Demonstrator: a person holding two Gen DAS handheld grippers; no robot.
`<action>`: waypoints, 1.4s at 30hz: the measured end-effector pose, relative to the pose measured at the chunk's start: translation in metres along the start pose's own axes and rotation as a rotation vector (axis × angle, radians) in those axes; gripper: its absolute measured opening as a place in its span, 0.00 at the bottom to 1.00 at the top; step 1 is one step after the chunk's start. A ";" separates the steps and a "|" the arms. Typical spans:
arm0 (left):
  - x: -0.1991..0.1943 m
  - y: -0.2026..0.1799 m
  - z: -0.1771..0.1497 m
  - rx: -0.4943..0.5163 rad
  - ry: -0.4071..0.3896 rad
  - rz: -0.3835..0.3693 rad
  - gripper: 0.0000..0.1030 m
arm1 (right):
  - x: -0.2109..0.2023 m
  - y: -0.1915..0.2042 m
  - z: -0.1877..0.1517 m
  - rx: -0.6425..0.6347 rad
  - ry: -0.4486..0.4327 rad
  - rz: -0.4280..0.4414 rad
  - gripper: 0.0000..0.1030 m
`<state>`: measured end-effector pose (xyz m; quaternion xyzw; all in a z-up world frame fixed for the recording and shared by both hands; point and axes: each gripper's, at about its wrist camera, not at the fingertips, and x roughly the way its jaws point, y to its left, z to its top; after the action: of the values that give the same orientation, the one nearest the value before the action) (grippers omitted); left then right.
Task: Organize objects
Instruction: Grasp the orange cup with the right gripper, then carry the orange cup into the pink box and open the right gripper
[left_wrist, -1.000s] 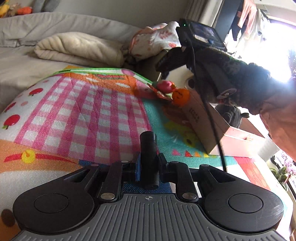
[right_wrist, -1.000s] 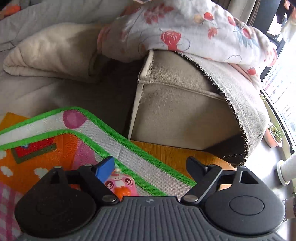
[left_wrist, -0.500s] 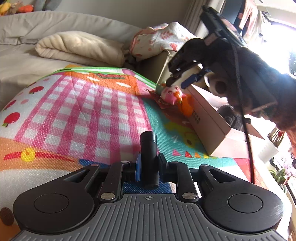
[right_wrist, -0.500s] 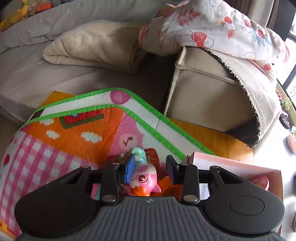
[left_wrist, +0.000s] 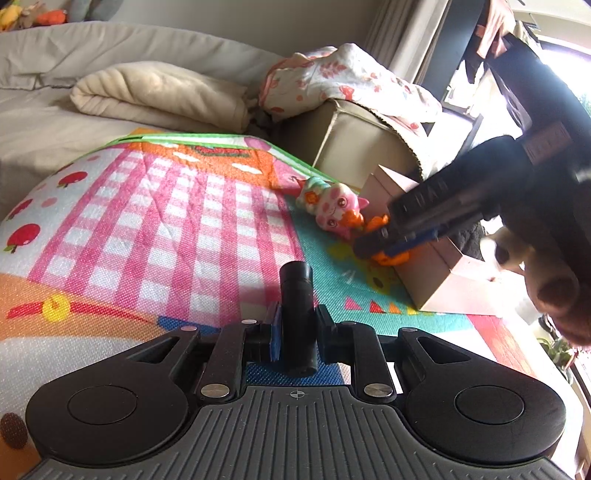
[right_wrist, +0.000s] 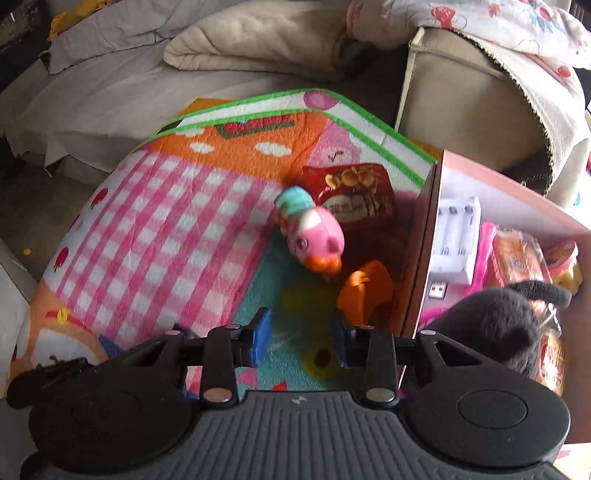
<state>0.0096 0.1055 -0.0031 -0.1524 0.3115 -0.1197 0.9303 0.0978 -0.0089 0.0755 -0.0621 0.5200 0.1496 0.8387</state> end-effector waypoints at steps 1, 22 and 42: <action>0.000 0.000 0.000 -0.001 0.000 -0.001 0.21 | -0.001 0.000 -0.005 0.000 -0.001 0.005 0.30; 0.001 -0.003 -0.001 0.007 0.001 0.007 0.21 | -0.027 0.009 -0.027 -0.125 -0.168 -0.041 0.63; 0.000 -0.005 0.000 0.023 0.003 0.021 0.21 | -0.071 0.014 -0.070 -0.178 -0.233 -0.053 0.37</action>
<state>0.0091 0.1007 -0.0019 -0.1383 0.3131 -0.1136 0.9327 0.0040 -0.0266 0.1075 -0.1320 0.4019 0.1790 0.8883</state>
